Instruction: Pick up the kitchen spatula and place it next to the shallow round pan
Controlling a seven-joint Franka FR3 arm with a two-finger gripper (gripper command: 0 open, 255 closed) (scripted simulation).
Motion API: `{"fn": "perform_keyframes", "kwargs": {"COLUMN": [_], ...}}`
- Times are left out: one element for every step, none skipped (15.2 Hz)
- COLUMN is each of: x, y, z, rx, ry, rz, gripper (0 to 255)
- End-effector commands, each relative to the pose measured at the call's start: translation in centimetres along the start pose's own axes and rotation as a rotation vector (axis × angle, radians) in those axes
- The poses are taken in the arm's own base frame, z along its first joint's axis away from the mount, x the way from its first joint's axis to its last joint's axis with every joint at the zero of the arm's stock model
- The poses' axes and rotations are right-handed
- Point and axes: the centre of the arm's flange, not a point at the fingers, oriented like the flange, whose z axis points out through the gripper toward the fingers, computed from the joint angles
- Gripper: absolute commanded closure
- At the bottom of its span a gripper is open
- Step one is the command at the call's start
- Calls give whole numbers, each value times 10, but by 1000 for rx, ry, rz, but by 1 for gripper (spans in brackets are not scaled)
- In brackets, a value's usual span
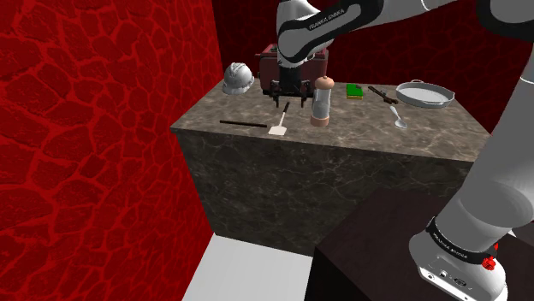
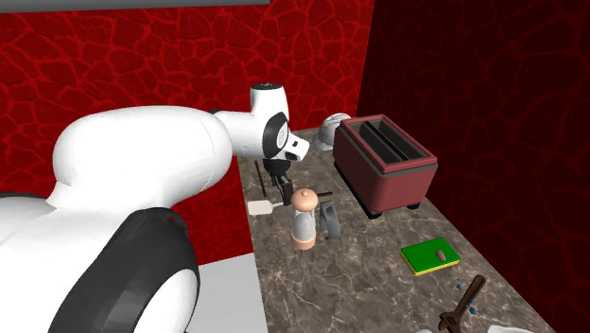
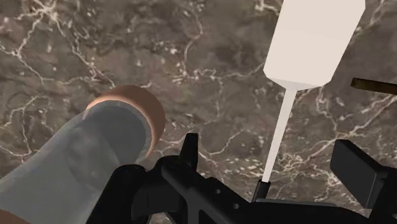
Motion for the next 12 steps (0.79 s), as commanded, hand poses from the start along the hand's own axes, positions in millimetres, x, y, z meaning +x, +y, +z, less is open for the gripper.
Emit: {"fn": "perform_keyframes", "kwargs": {"x": [18, 28, 38, 44, 44, 44, 44, 44, 44, 44, 44, 44], "y": [-13, -19, -25, -28, -28, -28, -28, -28, -28, -28, -28, -28], "z": [12, 18, 24, 27, 32, 37, 42, 48, 53, 58, 64, 67], "rx": [2, 2, 3, 3, 3, 3, 3, 3, 3, 3, 3, 3], "ry": [0, 0, 0, 0, 0, 0, 0, 0, 0, 0, 0, 0], "rz": [68, 100, 132, 149, 149, 149, 149, 149, 148, 149, 149, 148], "gripper": [0, 0, 0, 0, 0, 0, 0, 0, 0, 0, 0, 0]}}
